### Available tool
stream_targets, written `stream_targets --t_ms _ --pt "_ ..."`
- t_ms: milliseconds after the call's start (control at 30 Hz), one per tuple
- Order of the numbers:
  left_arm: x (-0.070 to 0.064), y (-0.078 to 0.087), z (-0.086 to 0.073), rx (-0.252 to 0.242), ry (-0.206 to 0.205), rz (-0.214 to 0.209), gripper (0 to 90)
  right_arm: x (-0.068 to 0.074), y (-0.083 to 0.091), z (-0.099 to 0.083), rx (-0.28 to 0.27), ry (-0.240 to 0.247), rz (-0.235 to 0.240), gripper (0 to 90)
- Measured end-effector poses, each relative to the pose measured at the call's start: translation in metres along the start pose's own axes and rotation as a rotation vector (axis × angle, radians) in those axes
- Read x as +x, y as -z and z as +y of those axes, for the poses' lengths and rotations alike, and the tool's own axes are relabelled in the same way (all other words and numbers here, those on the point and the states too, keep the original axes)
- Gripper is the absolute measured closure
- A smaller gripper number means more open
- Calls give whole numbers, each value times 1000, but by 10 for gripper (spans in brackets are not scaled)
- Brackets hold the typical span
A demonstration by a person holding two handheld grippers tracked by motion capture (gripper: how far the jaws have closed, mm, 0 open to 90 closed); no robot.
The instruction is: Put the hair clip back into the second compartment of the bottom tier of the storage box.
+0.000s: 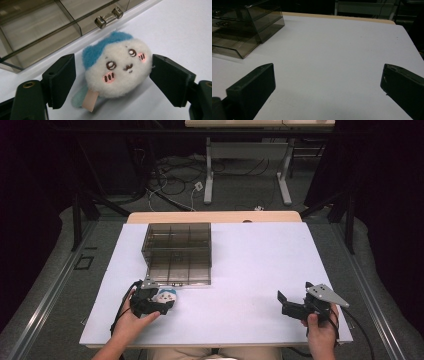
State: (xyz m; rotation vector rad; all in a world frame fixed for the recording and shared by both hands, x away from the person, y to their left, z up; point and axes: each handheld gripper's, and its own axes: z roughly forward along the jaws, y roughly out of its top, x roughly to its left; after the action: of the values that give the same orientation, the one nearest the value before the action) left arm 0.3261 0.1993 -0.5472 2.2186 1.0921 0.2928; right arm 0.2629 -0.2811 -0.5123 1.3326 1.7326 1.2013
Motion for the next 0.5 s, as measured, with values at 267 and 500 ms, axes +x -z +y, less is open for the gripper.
stream_targets --t_ms 267,500 --pt "1 -2 0 25 12 -33 299 1 -1 -1 31 -1 4 0" --pt "2 0 0 44 26 -54 340 0 -2 -2 24 2 3 0"
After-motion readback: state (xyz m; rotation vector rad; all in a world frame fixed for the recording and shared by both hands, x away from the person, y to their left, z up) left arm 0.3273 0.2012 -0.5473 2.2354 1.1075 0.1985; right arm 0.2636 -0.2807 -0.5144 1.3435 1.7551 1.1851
